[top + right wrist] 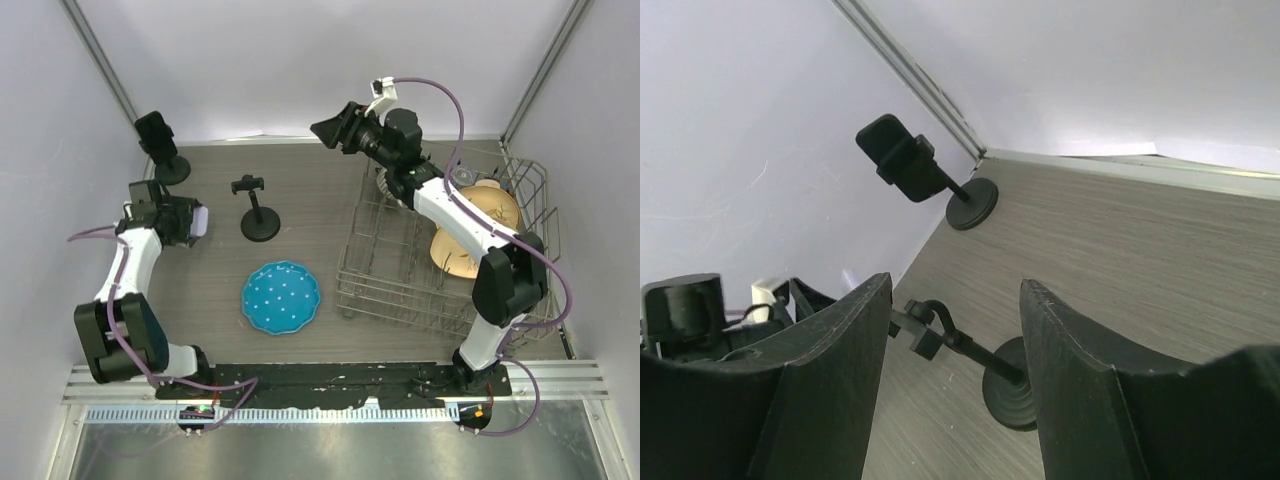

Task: Place the phone on the phone stand

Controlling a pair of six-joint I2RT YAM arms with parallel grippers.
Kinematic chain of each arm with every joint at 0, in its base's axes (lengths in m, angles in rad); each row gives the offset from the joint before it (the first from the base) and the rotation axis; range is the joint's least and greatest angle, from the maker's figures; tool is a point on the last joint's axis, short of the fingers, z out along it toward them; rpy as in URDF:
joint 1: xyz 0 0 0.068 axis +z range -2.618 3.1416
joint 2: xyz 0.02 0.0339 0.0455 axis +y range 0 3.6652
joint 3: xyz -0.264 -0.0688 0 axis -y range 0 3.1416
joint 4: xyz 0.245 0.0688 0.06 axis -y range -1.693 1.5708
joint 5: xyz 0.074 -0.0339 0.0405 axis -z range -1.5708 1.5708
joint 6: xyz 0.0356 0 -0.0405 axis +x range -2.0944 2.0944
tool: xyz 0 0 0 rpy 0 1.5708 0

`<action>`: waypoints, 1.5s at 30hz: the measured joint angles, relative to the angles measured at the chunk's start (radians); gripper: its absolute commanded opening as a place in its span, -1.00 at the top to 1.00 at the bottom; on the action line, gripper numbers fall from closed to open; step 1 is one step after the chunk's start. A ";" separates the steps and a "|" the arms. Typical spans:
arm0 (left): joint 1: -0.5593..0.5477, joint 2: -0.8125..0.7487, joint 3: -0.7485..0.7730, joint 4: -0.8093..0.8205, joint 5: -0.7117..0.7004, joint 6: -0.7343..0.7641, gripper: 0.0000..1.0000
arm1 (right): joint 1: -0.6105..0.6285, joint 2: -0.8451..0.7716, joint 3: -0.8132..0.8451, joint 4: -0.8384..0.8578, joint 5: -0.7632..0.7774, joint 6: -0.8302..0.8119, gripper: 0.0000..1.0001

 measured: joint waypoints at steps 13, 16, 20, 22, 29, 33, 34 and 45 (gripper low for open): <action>-0.111 -0.287 -0.091 0.526 0.286 0.384 0.99 | 0.071 0.090 0.102 0.005 -0.176 0.000 -0.35; -0.235 -0.320 -0.058 0.534 0.293 0.511 0.99 | 0.114 0.092 0.114 0.012 -0.189 -0.001 -0.49; -0.356 -0.326 -0.046 0.525 0.298 0.631 0.99 | 0.185 0.092 0.117 0.032 -0.169 -0.002 -0.60; -0.404 -0.324 -0.046 0.507 0.297 0.668 0.99 | 0.213 0.092 0.117 0.032 -0.138 -0.005 -0.59; -0.454 -0.322 -0.046 0.475 0.241 0.738 0.99 | 0.269 0.097 0.154 -0.058 -0.013 -0.056 -0.27; -0.481 -0.311 -0.039 0.449 0.205 0.760 0.99 | 0.286 0.121 0.227 -0.118 0.061 -0.117 0.29; -0.490 -0.308 -0.034 0.438 0.193 0.762 1.00 | 0.294 0.127 0.242 -0.130 0.078 -0.132 0.78; -0.528 -0.362 0.059 0.124 0.085 0.641 -0.88 | 0.397 0.042 0.051 -0.011 0.276 -0.417 0.99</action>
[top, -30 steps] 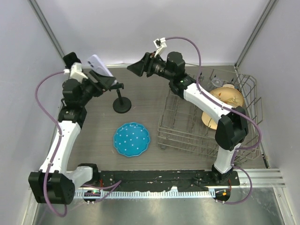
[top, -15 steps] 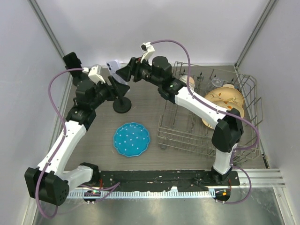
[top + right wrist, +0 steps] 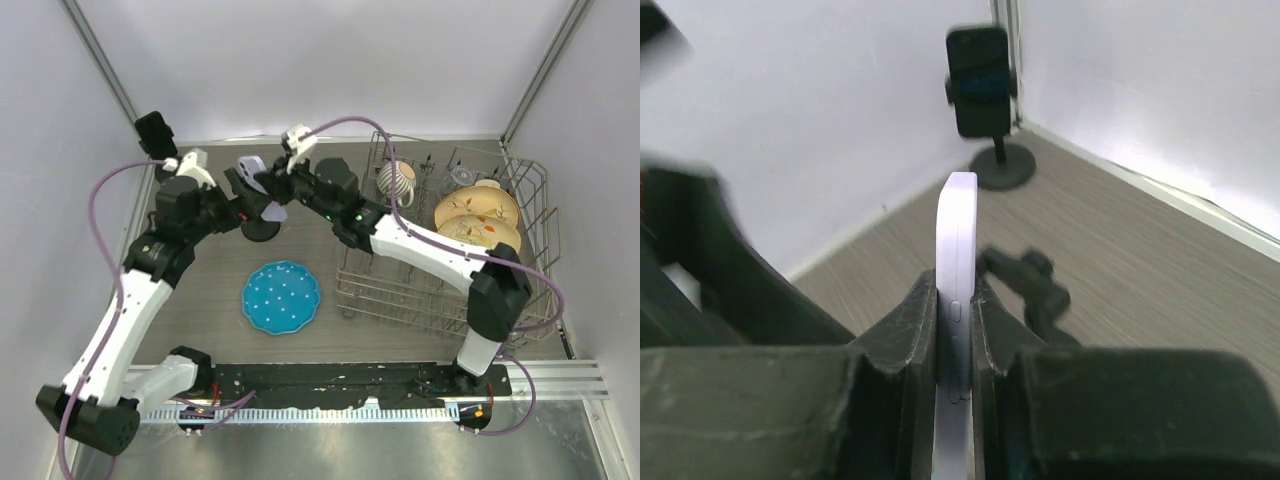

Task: Place the phone on the phone stand

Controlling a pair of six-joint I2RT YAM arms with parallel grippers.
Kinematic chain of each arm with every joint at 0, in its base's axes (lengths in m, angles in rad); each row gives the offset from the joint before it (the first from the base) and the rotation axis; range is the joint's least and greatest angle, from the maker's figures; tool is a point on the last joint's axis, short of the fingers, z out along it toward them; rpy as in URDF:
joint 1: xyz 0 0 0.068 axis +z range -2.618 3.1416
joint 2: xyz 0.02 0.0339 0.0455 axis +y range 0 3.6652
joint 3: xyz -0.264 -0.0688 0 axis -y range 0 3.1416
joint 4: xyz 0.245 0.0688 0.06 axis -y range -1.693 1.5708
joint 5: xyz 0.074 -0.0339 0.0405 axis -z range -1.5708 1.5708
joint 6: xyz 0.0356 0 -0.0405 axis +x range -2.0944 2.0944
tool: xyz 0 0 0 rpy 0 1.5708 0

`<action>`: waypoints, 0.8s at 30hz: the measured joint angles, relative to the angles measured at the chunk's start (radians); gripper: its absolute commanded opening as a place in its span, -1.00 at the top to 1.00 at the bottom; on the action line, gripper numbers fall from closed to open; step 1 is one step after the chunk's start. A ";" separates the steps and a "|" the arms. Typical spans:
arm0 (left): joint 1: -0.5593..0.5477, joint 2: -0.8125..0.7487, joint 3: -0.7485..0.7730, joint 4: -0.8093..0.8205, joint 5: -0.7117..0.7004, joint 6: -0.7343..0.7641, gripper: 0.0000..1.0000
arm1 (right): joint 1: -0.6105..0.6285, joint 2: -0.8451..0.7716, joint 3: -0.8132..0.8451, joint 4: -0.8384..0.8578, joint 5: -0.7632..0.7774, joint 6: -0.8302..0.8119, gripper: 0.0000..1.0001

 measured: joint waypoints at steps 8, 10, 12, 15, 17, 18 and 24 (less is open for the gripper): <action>0.014 -0.253 0.175 -0.235 -0.053 -0.455 -0.65 | 0.010 -0.221 -0.496 0.315 -0.166 -0.257 0.99; 0.014 -0.280 0.179 -0.224 -0.026 -0.582 -0.63 | 0.021 -0.244 -0.528 0.367 -0.200 -0.307 0.99; 0.014 -0.275 0.167 -0.222 0.005 -0.692 -0.57 | 0.045 -0.267 -0.539 0.401 -0.211 -0.353 0.99; 0.014 -0.205 0.161 -0.270 0.051 -0.818 -0.57 | 0.097 -0.306 -0.548 0.449 -0.216 -0.426 0.99; 0.014 -0.150 0.168 -0.326 0.062 -0.864 -0.58 | 0.132 -0.332 -0.553 0.468 -0.214 -0.476 0.99; 0.014 -0.117 0.174 -0.357 0.064 -0.886 -0.58 | 0.148 -0.342 -0.557 0.478 -0.213 -0.504 0.99; 0.014 -0.066 0.173 -0.405 0.068 -0.958 -0.13 | 0.206 -0.369 -0.577 0.478 -0.185 -0.643 0.99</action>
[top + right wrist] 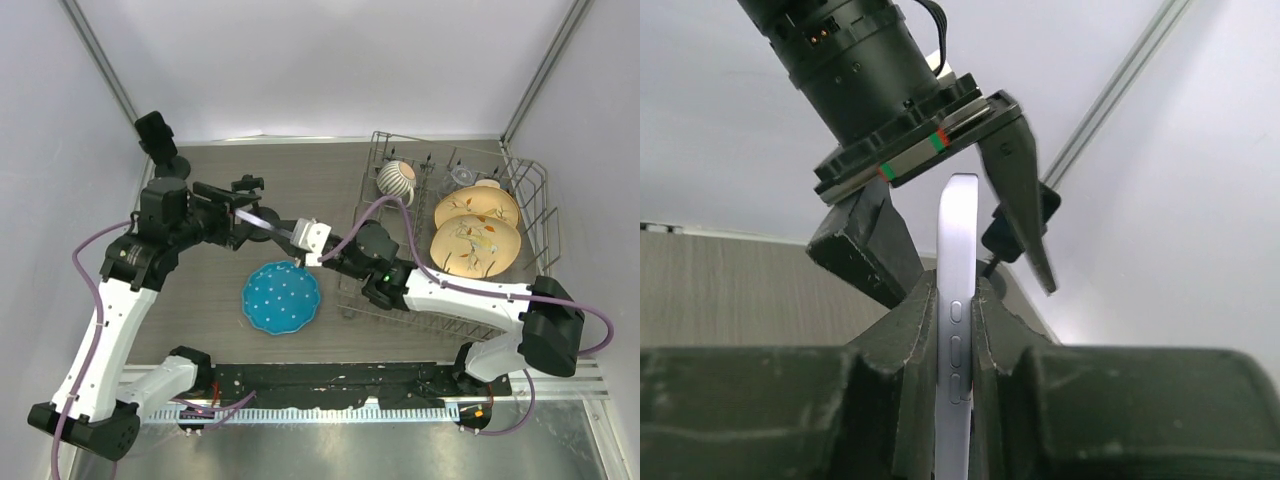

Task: Place the phone on the phone stand

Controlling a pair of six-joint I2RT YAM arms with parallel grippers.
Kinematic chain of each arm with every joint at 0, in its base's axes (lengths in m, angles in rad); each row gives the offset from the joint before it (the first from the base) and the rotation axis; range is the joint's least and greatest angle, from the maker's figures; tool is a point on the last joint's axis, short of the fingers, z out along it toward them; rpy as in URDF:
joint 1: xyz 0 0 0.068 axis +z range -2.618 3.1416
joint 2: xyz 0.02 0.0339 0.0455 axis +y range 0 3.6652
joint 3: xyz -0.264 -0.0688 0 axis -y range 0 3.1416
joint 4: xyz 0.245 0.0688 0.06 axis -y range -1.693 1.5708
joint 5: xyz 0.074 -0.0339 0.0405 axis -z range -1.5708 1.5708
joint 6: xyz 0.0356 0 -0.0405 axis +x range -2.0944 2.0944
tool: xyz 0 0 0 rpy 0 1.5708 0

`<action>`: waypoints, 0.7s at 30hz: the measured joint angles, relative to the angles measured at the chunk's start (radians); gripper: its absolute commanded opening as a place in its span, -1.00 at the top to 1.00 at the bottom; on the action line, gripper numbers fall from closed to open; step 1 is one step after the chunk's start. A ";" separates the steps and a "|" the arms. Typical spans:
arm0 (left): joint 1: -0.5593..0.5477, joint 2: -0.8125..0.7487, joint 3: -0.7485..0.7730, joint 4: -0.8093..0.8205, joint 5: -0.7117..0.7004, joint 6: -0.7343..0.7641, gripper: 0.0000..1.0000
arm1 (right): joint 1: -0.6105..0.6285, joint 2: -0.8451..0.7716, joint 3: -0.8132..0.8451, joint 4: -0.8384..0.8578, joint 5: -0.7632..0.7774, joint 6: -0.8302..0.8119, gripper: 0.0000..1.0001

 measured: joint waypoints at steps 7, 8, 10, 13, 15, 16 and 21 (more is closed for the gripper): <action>0.000 -0.030 -0.051 -0.003 0.008 -0.034 0.32 | 0.068 0.005 -0.001 -0.052 0.094 -0.178 0.99; -0.001 -0.031 -0.060 -0.003 0.008 -0.034 0.59 | 0.080 0.010 0.000 -0.064 0.110 -0.209 0.99; 0.002 -0.030 -0.075 -0.008 0.006 -0.023 0.84 | 0.098 0.023 0.004 -0.092 0.141 -0.274 0.99; 0.013 -0.029 -0.089 -0.014 -0.009 0.029 1.00 | 0.124 0.047 0.022 -0.135 0.194 -0.373 0.83; 0.018 -0.031 -0.096 0.016 -0.020 0.075 0.99 | 0.133 0.060 0.036 -0.152 0.227 -0.396 0.09; 0.020 -0.035 -0.105 0.048 -0.023 0.115 0.99 | 0.135 0.066 0.050 -0.167 0.245 -0.401 -0.14; -0.006 -0.085 -0.114 0.181 -0.010 0.327 0.99 | 0.149 0.079 0.134 -0.257 0.245 -0.387 -0.69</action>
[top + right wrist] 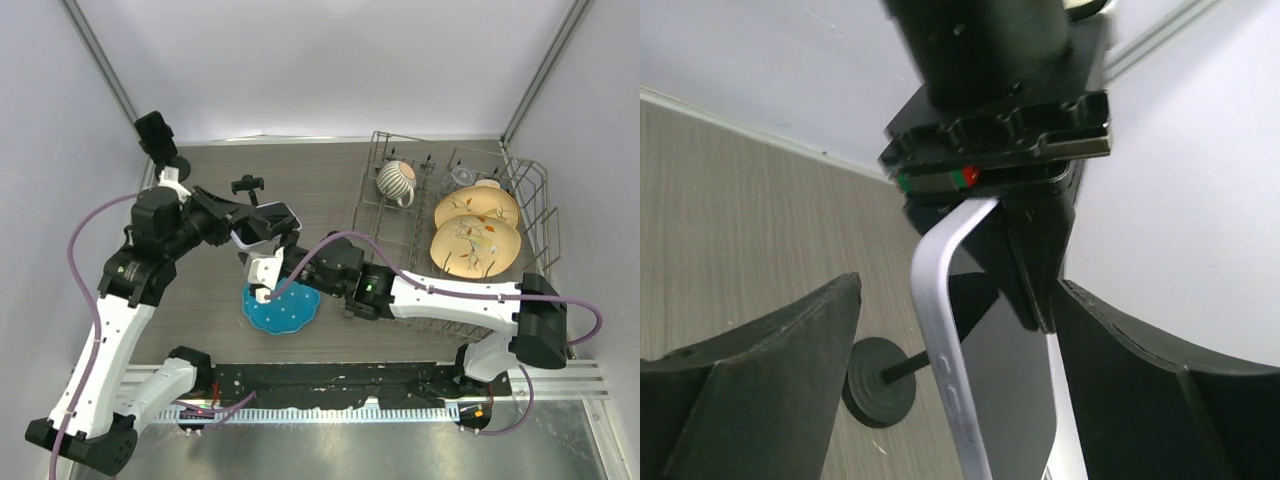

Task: Place the phone on the phone stand

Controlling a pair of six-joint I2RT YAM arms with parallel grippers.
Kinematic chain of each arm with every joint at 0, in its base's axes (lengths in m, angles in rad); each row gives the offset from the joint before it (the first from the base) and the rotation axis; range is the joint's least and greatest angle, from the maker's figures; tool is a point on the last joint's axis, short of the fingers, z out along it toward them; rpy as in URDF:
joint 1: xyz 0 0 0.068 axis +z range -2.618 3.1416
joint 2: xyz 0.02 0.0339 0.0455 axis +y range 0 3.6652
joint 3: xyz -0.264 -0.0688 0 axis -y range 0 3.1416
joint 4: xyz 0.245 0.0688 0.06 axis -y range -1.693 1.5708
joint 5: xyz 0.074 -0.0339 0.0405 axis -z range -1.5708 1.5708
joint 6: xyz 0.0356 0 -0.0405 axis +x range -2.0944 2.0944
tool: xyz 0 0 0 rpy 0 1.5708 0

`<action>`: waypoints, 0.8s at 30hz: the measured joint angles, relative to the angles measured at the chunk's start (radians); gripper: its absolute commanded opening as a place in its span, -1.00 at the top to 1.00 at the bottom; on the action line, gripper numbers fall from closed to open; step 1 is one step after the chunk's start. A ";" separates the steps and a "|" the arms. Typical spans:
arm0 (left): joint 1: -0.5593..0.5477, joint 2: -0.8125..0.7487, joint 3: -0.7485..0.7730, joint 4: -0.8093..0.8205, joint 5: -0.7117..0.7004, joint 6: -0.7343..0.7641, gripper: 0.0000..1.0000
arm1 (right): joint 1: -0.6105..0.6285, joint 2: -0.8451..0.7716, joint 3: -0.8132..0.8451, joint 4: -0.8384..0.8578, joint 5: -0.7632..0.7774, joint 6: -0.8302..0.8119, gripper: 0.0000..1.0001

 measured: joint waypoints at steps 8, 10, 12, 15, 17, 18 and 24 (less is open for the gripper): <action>0.000 0.060 0.269 -0.108 -0.016 0.564 1.00 | -0.067 -0.056 0.169 -0.392 -0.185 0.043 -0.75; 0.000 0.081 0.322 -0.130 0.003 0.700 1.00 | -0.129 -0.076 0.204 -0.487 -0.270 0.070 -0.75; 0.001 0.098 0.360 -0.163 0.052 0.847 1.00 | -0.238 -0.093 0.243 -0.578 -0.402 0.111 -0.74; 0.000 0.126 0.399 -0.249 0.134 1.026 1.00 | -0.385 -0.097 0.275 -0.652 -0.557 0.175 -0.69; 0.000 0.138 0.404 -0.299 0.186 1.129 1.00 | -0.471 -0.083 0.302 -0.697 -0.666 0.220 -0.67; 0.000 0.143 0.403 -0.326 0.215 1.178 1.00 | -0.504 -0.071 0.315 -0.712 -0.717 0.239 -0.66; 0.000 0.133 0.352 -0.364 0.376 1.349 1.00 | -0.528 0.060 0.418 -0.760 -1.020 0.341 -0.52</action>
